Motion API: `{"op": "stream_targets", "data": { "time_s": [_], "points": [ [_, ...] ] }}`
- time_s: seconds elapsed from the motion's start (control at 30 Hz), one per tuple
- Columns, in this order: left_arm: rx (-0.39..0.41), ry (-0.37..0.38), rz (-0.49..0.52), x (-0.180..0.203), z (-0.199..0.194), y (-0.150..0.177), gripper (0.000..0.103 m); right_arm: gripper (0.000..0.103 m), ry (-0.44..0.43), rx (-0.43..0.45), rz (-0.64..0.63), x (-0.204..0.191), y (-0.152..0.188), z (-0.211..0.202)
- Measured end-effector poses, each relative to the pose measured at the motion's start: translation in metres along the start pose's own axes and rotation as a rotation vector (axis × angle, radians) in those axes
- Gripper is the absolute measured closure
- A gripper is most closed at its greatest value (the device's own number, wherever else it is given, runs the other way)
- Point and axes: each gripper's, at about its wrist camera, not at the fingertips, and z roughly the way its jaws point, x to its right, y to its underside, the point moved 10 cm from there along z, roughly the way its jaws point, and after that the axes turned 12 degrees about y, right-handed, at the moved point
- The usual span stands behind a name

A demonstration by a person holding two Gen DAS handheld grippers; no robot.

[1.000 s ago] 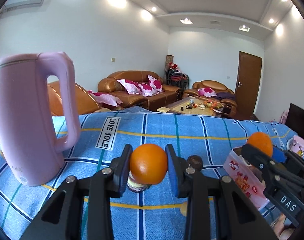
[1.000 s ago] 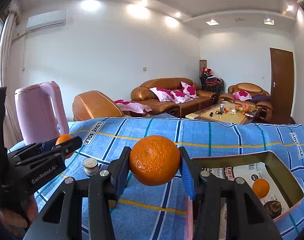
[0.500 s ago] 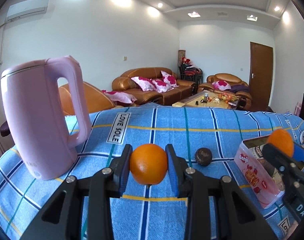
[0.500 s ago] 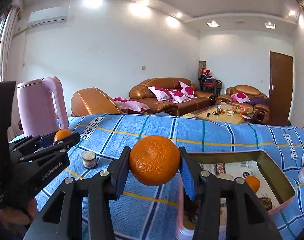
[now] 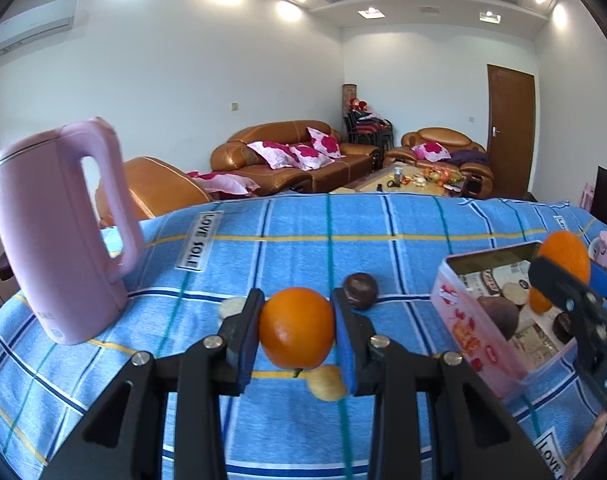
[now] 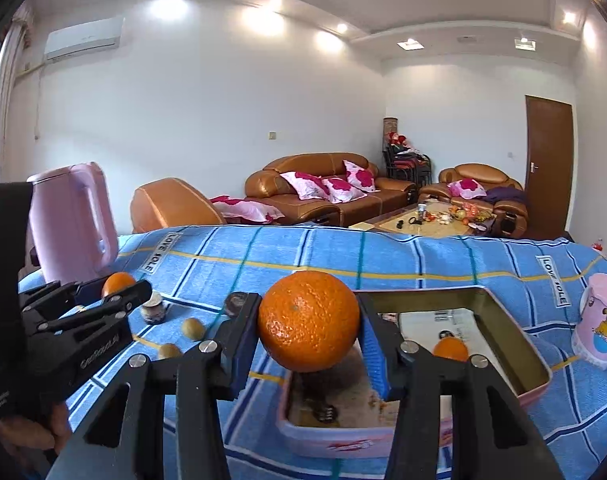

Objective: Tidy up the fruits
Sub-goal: 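Lift both oranges and carry them over the open tin box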

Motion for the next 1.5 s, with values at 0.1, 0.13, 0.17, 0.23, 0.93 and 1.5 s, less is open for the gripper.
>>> {"op": "stream_targets", "data": {
  "time_s": [0.1, 0.13, 0.17, 0.23, 0.93, 1.5],
  "points": [
    [-0.018, 0.022, -0.009, 0.01, 0.005, 0.001, 0.068, 0.054, 0.002, -0.003, 0.039, 0.013, -0.004, 0.003],
    [-0.022, 0.032, -0.014, 0.013, 0.007, 0.001, 0.068, 0.054, 0.01, -0.002, 0.054, 0.02, -0.006, 0.004],
    [-0.025, 0.038, -0.016, 0.016, 0.008, 0.001, 0.068, 0.054, 0.014, -0.002, 0.062, 0.024, -0.008, 0.006],
    [-0.027, 0.052, -0.017, 0.024, 0.012, 0.001, 0.068, 0.054, 0.029, -0.005, 0.083, 0.035, -0.01, 0.008],
    [-0.016, 0.224, 0.005, 0.117, 0.035, -0.03, 0.068, 0.054, 0.246, 0.026, 0.188, 0.145, -0.031, 0.024],
    [-0.106, 0.31, 0.035, 0.187, 0.06, -0.005, 0.068, 0.054, 0.226, -0.142, 0.101, 0.138, -0.005, 0.064]
  ]
}}
